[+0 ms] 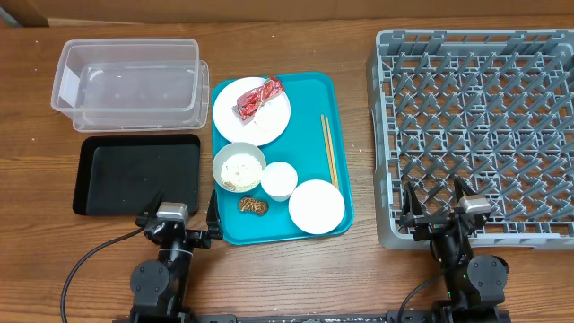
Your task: Sort waste into correct bins and load items into the dishwasher
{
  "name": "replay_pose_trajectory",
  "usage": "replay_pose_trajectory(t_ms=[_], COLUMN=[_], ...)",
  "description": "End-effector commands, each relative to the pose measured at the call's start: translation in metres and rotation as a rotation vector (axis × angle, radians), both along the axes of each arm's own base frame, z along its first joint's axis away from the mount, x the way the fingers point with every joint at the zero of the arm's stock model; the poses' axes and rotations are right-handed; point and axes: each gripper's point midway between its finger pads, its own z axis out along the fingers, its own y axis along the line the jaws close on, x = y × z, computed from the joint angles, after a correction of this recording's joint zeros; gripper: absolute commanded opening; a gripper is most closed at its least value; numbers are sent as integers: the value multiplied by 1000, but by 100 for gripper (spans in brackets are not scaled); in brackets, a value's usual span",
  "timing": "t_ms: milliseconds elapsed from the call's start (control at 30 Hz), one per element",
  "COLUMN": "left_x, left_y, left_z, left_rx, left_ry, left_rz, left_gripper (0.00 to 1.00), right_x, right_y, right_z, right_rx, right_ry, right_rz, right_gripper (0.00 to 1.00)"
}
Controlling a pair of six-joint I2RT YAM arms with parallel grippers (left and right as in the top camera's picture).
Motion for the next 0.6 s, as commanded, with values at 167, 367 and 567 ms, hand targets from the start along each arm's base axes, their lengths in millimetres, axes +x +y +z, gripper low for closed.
replay_pose_trajectory(t_ms=[167,367,567], left_x=[0,0,0], left_y=[2,2,2], left_z=[0,0,0], left_rx=[4,4,4], left_ry=[-5,-5,-5], left_rz=[11,11,11], left_gripper=[100,100,100], right_x=[0,0,0], right_y=[0,0,0], right_z=[-2,-2,-2], right_rx=[-2,-2,-2], right_ry=[-3,-3,-3], right_rz=[1,1,1], right_gripper=[100,100,100])
